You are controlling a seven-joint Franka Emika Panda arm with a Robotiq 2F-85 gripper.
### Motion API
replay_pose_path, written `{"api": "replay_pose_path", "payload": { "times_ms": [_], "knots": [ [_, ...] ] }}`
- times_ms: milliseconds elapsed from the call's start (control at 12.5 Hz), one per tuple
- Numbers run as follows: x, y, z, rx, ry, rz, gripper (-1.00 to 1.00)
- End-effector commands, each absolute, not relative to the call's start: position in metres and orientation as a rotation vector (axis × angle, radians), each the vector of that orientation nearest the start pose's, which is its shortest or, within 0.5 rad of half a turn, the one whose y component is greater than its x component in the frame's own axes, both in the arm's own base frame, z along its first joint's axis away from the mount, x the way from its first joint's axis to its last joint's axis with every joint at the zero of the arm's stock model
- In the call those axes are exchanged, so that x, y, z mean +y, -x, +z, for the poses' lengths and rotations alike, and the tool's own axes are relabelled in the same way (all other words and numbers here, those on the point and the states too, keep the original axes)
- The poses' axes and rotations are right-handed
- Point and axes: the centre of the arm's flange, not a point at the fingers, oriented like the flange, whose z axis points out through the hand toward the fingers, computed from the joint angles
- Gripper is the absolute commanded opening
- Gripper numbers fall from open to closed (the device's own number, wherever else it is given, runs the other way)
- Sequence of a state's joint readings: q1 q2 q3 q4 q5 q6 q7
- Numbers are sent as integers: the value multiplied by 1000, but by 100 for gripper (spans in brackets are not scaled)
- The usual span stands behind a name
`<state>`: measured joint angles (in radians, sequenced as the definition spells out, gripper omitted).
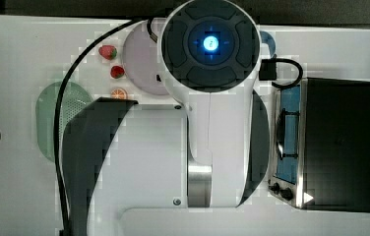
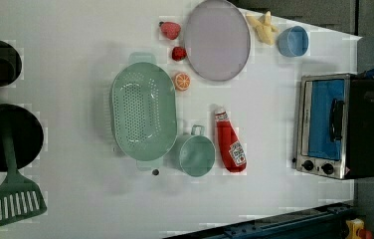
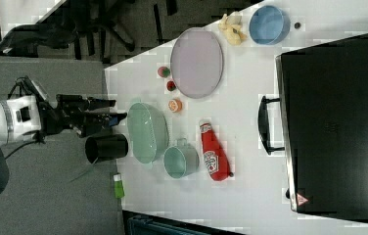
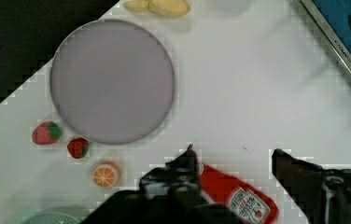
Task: Flap open oven.
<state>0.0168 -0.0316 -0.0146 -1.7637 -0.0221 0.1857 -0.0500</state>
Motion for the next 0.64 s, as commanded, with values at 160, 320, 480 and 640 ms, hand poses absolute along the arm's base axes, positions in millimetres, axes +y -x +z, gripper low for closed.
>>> {"api": "replay_pose_path", "payload": {
  "times_ms": [160, 320, 480, 640],
  "knots": [
    [-41, -416, 629, 1485, 2759, 46, 80],
    [-41, -416, 629, 1485, 2759, 46, 100],
    [-41, -416, 629, 1485, 2759, 46, 100],
    [-41, -416, 629, 1485, 2759, 46, 65]
  ]
}}
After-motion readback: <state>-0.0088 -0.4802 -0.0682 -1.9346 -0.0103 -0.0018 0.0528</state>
